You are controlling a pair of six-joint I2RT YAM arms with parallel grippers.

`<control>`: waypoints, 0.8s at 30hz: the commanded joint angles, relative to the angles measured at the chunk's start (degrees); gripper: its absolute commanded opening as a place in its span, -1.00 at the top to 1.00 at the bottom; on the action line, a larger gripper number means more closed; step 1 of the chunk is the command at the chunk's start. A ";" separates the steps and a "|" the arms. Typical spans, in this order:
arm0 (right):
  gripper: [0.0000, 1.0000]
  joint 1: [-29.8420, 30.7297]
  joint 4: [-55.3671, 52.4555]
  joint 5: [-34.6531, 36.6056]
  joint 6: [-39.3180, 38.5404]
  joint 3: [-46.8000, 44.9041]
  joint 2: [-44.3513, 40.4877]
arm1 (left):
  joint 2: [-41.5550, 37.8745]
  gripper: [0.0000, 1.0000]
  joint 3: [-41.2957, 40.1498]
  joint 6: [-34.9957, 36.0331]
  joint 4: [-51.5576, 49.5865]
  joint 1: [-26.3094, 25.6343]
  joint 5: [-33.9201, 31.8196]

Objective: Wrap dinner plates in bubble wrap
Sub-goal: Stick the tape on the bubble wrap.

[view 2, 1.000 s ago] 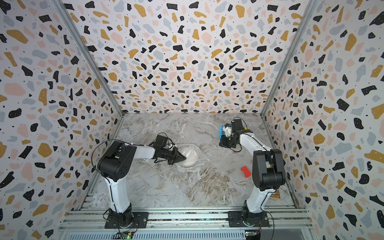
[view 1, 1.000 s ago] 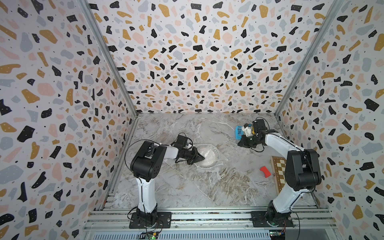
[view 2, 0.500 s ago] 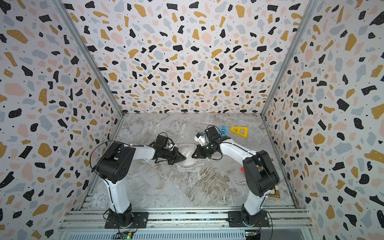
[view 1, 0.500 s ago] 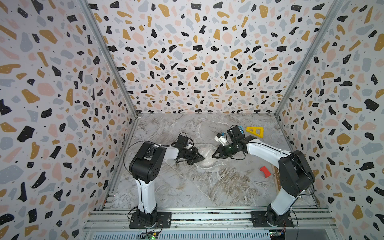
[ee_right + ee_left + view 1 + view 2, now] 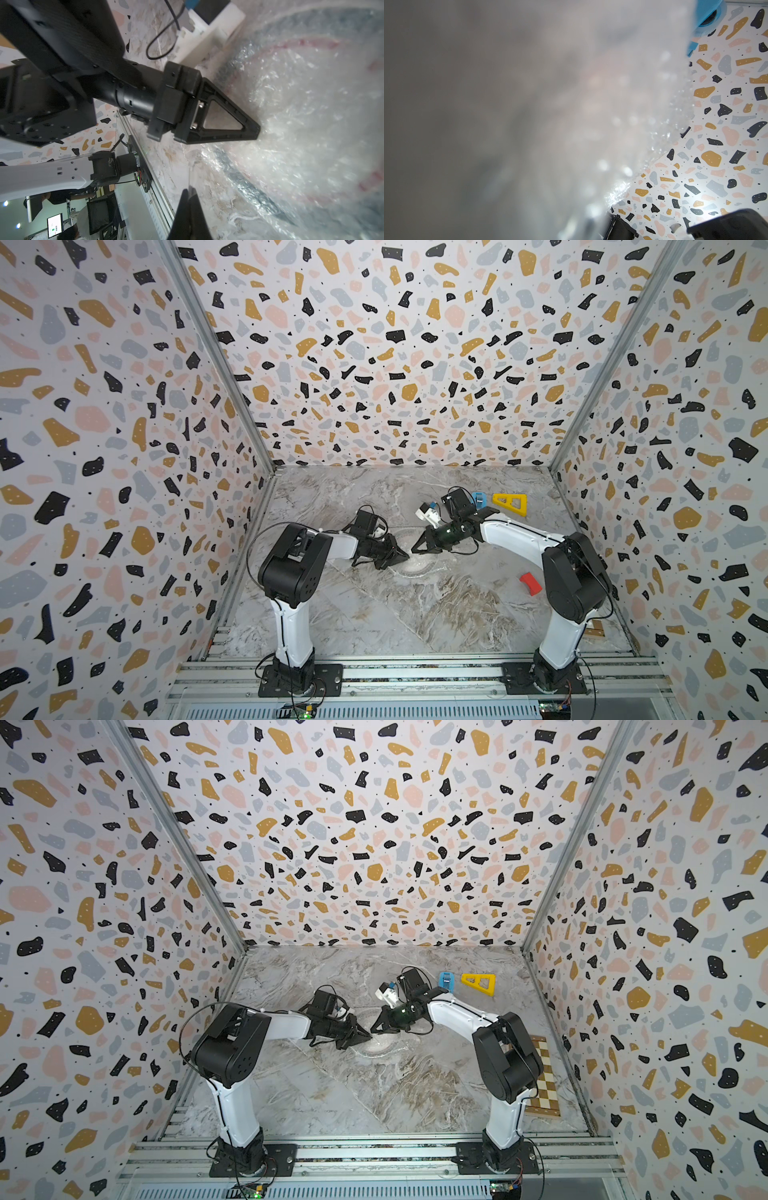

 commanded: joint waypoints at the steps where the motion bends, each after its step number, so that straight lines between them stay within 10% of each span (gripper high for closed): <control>1: 1.00 -0.01 0.10 -2.69 -0.87 1.72 1.09 | 1.53 0.77 -2.47 0.44 -4.63 -0.11 -6.89; 24: 1.00 -3.66 4.11 -2.15 1.37 -12.10 4.22 | 1.45 0.77 -2.28 0.34 -4.80 -0.13 -6.43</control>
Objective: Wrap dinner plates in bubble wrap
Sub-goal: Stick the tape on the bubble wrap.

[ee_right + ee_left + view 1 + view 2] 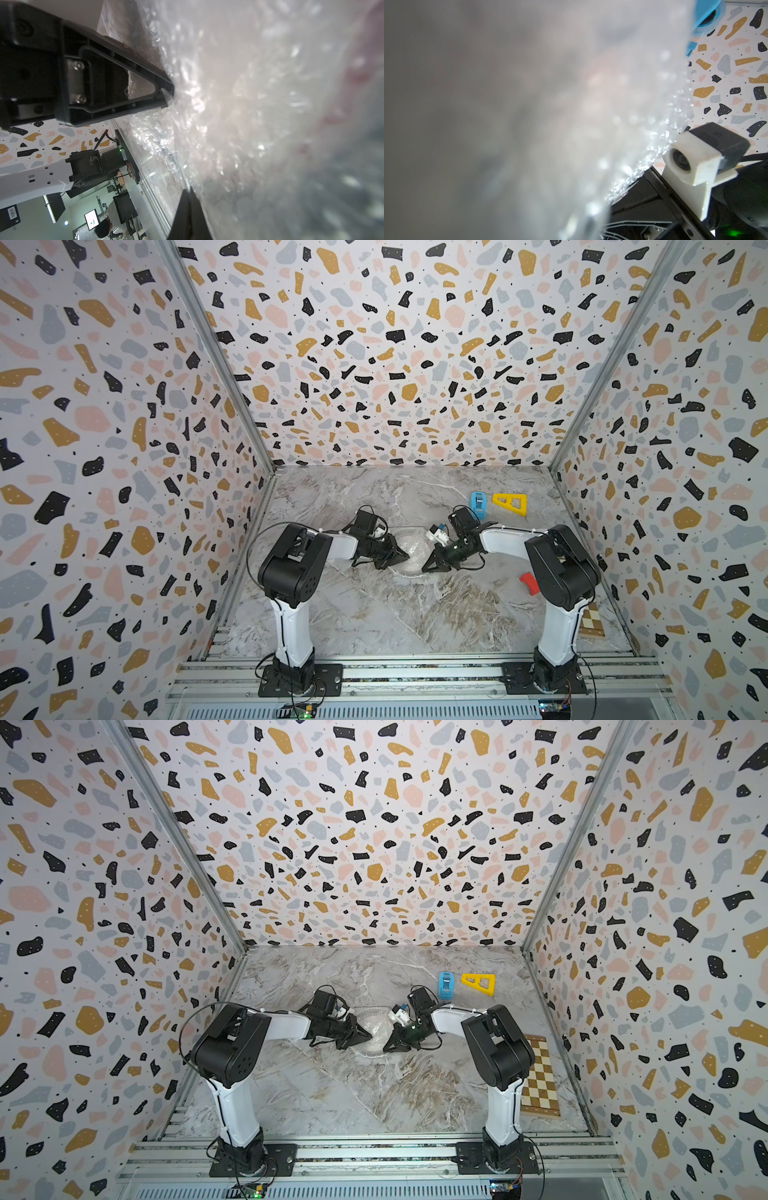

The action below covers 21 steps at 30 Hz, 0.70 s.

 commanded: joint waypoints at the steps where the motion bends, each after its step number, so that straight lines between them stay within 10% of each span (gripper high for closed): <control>1: 1.00 -0.12 -0.05 0.43 0.56 -0.27 -1.21 | 1.42 0.77 -2.11 0.36 -5.19 -0.13 -6.40; 7: 0.97 -0.32 -3.11 4.12 0.29 1.02 -1.90 | 0.93 0.76 -2.21 0.36 -5.23 -0.13 -6.37; 21: 0.24 -0.39 -8.02 12.55 0.16 0.78 -8.77 | 1.63 0.76 -2.07 0.28 -5.06 -0.14 -6.03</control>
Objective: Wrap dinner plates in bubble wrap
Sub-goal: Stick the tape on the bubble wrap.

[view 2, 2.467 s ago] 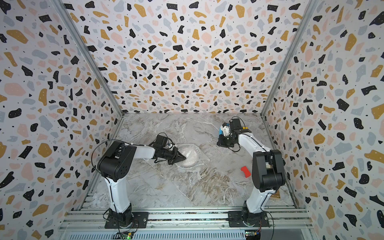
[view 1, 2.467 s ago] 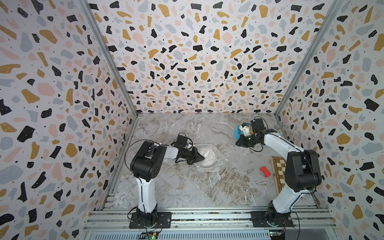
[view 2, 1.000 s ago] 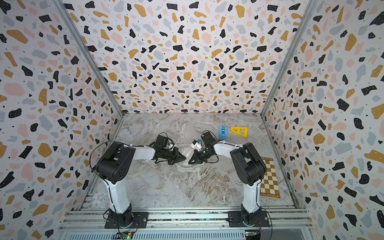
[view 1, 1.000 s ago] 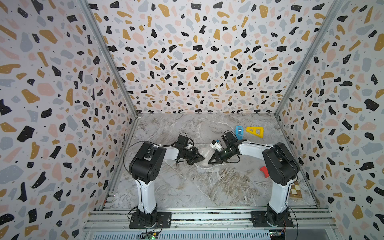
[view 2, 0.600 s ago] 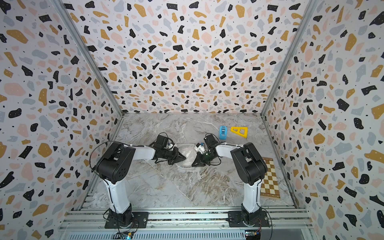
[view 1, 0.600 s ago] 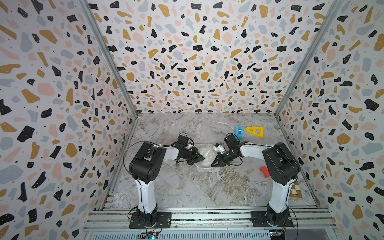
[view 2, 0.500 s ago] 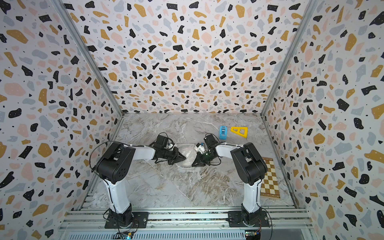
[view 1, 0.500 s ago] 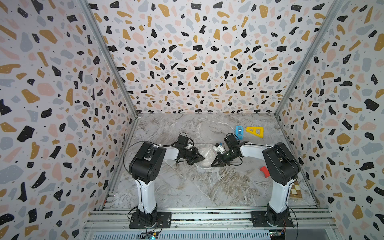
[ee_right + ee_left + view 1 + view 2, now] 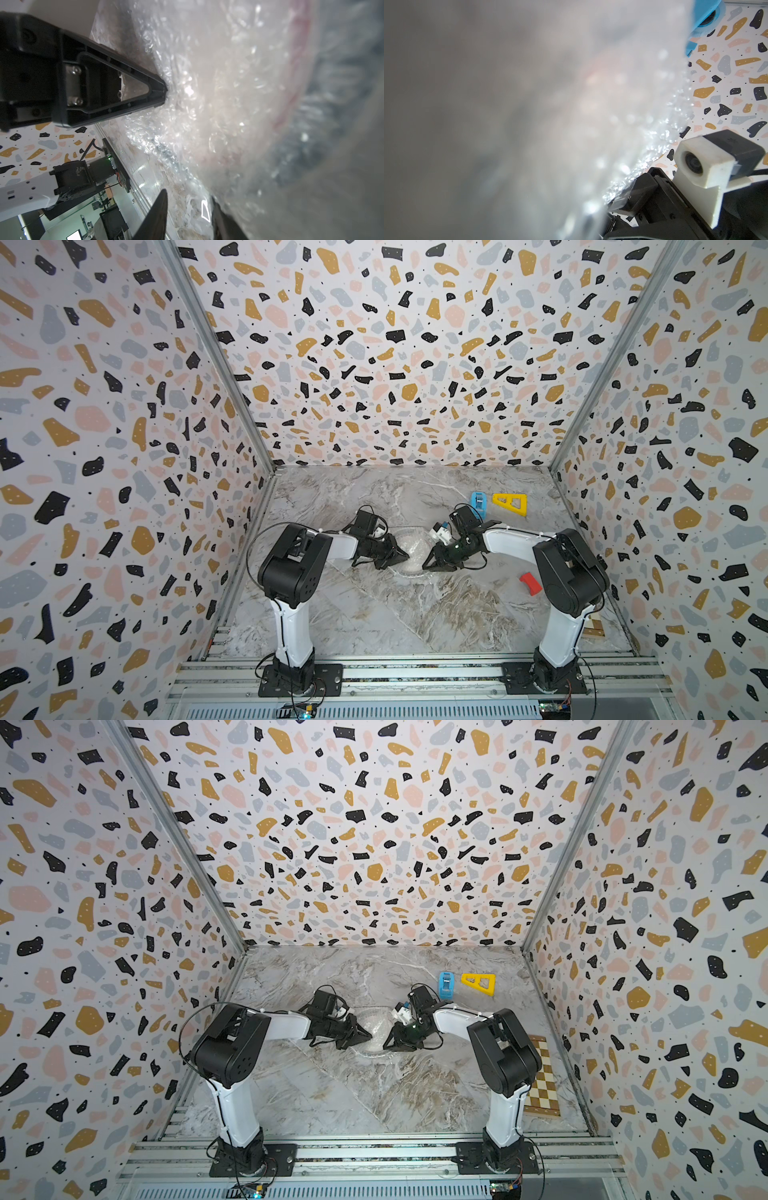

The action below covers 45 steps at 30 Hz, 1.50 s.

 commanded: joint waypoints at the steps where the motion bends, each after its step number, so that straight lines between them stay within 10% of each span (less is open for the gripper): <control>1: 0.23 -0.41 -4.22 4.66 -0.36 0.51 -4.77 | 1.89 0.76 -2.08 0.41 -4.93 -0.06 -5.86; 28: 0.65 4.02 2.10 -10.20 -0.22 10.61 0.07 | 1.99 0.76 -2.22 0.14 -4.56 -0.07 -5.64; 45: 0.68 1.97 2.18 -8.85 -1.83 1.16 2.82 | 1.81 0.76 -2.05 -0.03 -4.66 -0.09 -5.50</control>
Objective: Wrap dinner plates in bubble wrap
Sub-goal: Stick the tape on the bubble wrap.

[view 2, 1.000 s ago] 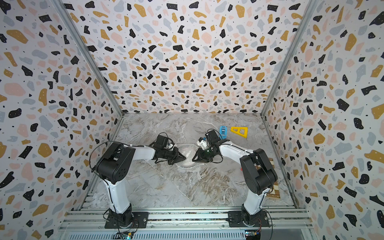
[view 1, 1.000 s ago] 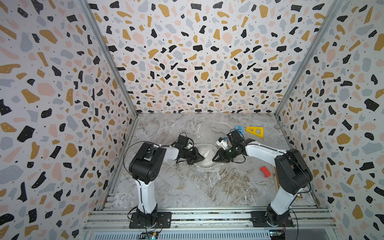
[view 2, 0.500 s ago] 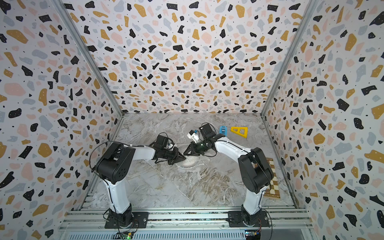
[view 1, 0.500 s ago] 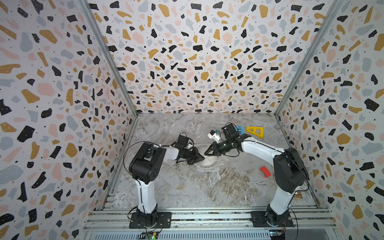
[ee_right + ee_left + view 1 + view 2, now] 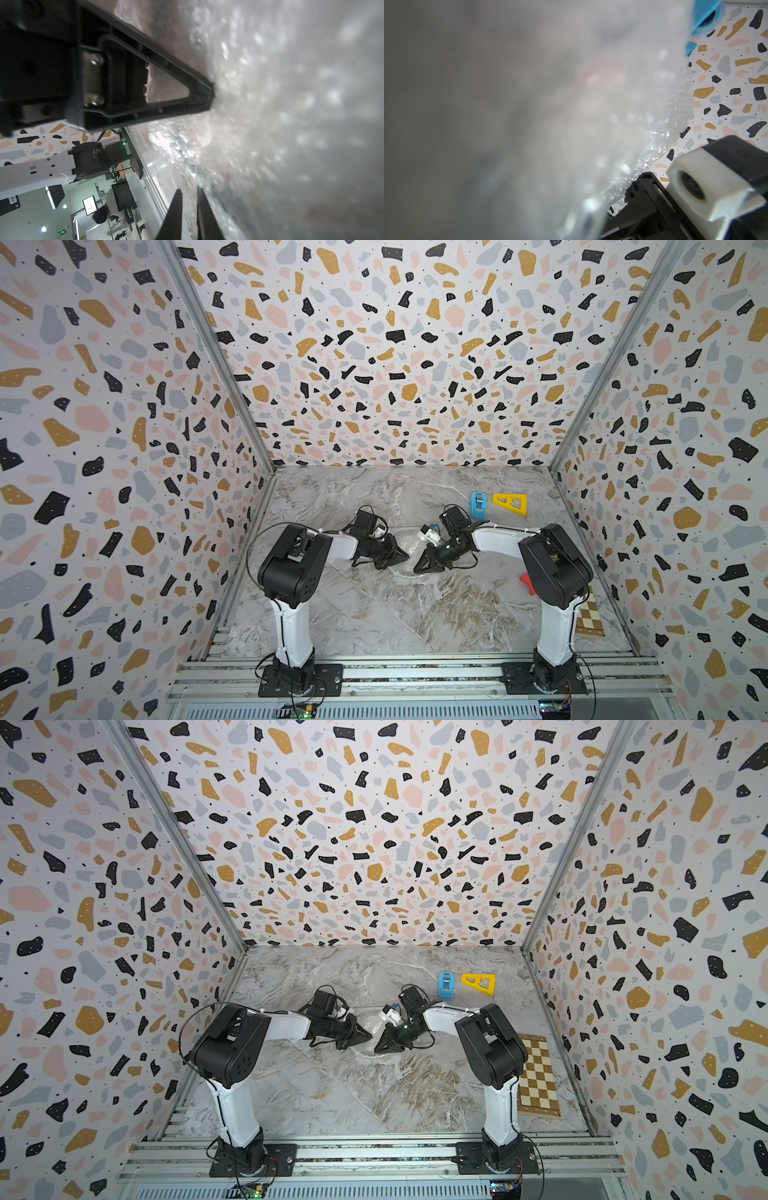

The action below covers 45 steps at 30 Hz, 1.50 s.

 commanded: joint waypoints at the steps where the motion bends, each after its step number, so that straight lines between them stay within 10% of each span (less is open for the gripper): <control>1: 0.68 -0.39 -0.31 0.87 0.11 -1.83 -3.94 | 1.81 0.76 -2.05 0.03 -4.76 -0.01 -5.52; 45: 0.35 0.29 -1.57 19.28 9.09 -0.08 -1.05 | -9.75 0.46 3.58 -2.34 -9.21 4.11 6.86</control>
